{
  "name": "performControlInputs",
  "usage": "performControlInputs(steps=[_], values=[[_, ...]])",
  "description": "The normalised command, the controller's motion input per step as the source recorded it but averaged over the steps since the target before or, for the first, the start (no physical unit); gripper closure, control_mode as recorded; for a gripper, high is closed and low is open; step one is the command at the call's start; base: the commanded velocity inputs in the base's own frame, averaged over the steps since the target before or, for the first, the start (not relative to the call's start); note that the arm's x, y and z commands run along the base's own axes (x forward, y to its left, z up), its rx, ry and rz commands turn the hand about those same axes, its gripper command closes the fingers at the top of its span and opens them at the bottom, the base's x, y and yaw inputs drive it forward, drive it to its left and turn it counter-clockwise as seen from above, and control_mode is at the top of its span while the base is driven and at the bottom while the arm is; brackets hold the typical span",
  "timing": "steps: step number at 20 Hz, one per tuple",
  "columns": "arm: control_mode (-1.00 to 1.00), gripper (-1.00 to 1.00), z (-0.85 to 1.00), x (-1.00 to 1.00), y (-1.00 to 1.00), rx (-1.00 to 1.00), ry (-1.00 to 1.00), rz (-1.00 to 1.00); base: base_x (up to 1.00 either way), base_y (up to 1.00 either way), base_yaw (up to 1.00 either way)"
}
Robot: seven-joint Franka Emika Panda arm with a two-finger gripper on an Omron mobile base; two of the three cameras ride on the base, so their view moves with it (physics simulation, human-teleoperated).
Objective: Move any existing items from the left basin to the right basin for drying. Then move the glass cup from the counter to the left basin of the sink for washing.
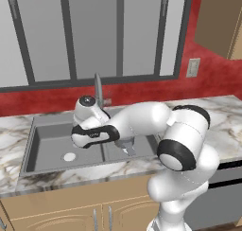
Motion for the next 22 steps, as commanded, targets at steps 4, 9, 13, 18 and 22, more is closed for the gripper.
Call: performControlInputs(steps=[4, 9, 13, 18, 22], values=[[-1.00, 1.00, -0.53, 0.03, 0.00, -0.06, 0.00, 0.00, 0.00, 0.00, 0.00], [-1.00, 1.00, -0.40, 0.04, 0.00, -0.01, 0.00, 0.00, 0.00, 0.00, 0.00], [-1.00, 1.00, -0.32, 0.07, -0.02, 0.00, 0.00, 0.00, 0.00, 0.00, 0.00], [-1.00, 1.00, -0.28, 0.06, -0.01, 0.00, 0.00, 0.00, 0.00, 0.00, 0.00], [-1.00, 1.00, -0.28, 0.11, 0.00, 0.00, 0.00, 0.00, 0.00, 0.00, 0.00]])
